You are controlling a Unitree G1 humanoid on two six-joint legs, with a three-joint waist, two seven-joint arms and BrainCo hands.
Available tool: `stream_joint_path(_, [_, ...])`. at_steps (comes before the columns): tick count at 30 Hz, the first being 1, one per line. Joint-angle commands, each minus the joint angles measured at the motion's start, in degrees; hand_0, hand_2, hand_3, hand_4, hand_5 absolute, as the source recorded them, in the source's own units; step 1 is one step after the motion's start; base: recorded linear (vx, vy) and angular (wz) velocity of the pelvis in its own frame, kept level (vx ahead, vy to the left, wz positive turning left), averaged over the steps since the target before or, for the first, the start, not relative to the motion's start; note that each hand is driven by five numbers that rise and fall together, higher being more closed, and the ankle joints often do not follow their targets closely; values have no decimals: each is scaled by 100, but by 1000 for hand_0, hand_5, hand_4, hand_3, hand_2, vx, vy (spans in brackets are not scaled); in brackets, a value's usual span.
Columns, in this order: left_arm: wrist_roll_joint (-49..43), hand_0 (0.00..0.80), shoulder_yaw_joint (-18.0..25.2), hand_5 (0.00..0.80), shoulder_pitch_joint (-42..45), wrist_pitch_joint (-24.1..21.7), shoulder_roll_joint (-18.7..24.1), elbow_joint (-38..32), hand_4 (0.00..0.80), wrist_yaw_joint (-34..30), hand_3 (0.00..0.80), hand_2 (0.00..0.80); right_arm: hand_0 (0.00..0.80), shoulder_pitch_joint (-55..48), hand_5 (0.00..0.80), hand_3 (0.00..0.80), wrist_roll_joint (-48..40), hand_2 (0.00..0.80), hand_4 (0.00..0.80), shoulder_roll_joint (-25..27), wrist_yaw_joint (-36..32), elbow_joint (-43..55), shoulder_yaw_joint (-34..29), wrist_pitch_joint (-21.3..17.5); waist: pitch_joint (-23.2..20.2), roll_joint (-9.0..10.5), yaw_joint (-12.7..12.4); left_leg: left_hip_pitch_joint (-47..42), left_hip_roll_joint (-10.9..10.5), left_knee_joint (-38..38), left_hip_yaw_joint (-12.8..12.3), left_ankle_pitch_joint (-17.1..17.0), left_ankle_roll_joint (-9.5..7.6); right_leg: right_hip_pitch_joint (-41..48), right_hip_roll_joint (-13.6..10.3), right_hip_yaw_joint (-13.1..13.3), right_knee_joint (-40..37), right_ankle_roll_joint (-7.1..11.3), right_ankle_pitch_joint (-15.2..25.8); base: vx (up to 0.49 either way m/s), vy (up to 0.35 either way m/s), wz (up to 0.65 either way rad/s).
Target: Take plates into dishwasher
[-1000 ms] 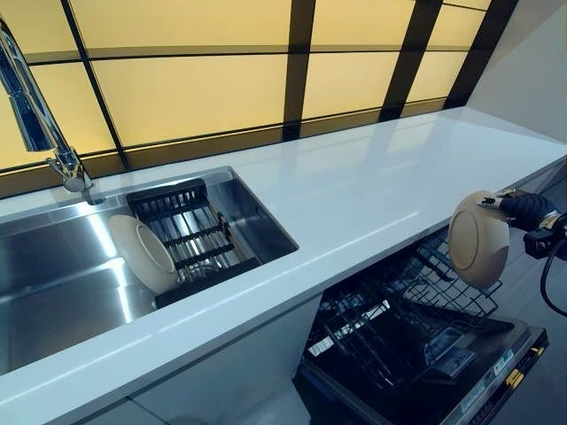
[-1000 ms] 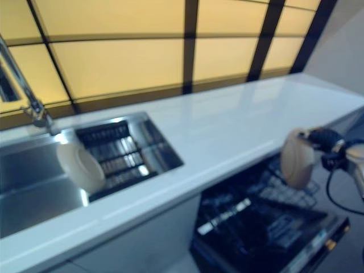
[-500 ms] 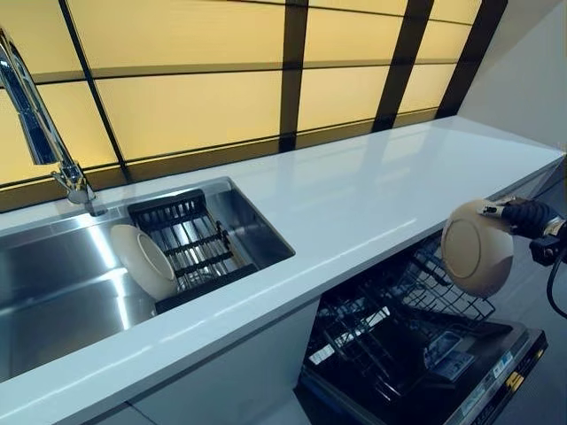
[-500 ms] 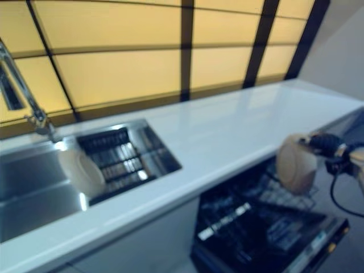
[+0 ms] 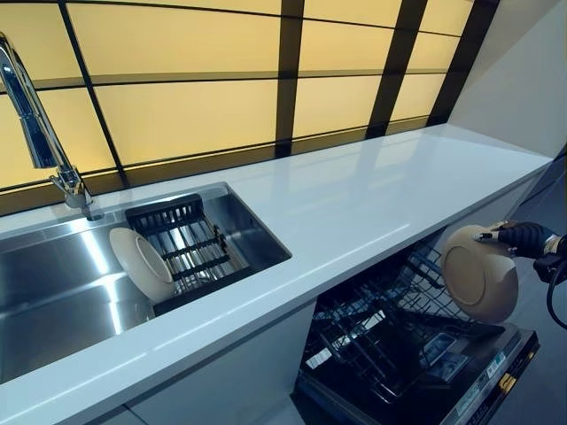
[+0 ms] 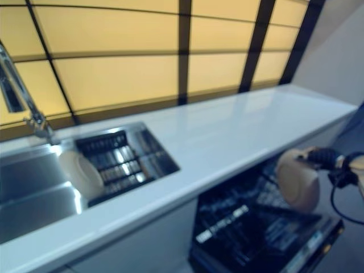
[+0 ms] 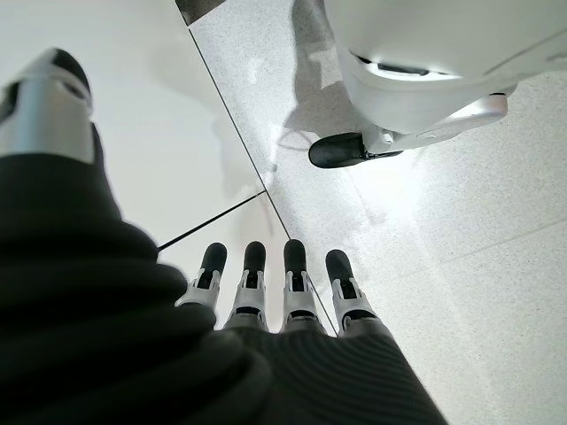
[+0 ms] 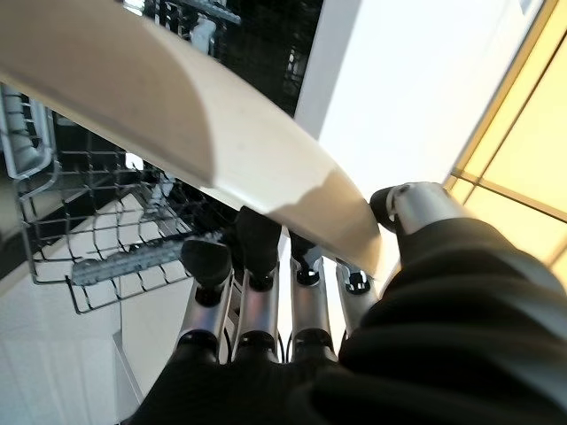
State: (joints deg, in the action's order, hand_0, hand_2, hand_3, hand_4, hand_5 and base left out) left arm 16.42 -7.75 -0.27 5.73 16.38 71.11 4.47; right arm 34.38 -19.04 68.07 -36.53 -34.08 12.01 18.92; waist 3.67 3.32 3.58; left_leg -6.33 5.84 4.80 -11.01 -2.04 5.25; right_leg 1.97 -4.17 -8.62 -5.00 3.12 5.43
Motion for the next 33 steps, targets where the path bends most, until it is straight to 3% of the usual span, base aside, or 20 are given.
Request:
stream_joint_path(1, [-269, 0, -5, 0, -142, -60, 288, 195, 0, -40, 0, 0, 800, 89, 800, 800, 359, 800, 800, -7, -169, 84, 203, -413, -93, 426, -115, 63, -122, 20, 103, -62, -129, 271, -108, -66, 41, 212, -29, 0, 0, 0])
stream_joint_path(33, [-265, 0, 73, 0, -170, 22, 216, -2, 0, -43, 0, 0, 800, -628, 800, 800, 2030, 800, 800, -1223, -236, 1100, 639, -798, 15, 271, -206, 99, -86, 20, 195, -114, -109, 306, -115, -121, 19, 214, -63, 0, 0, 0])
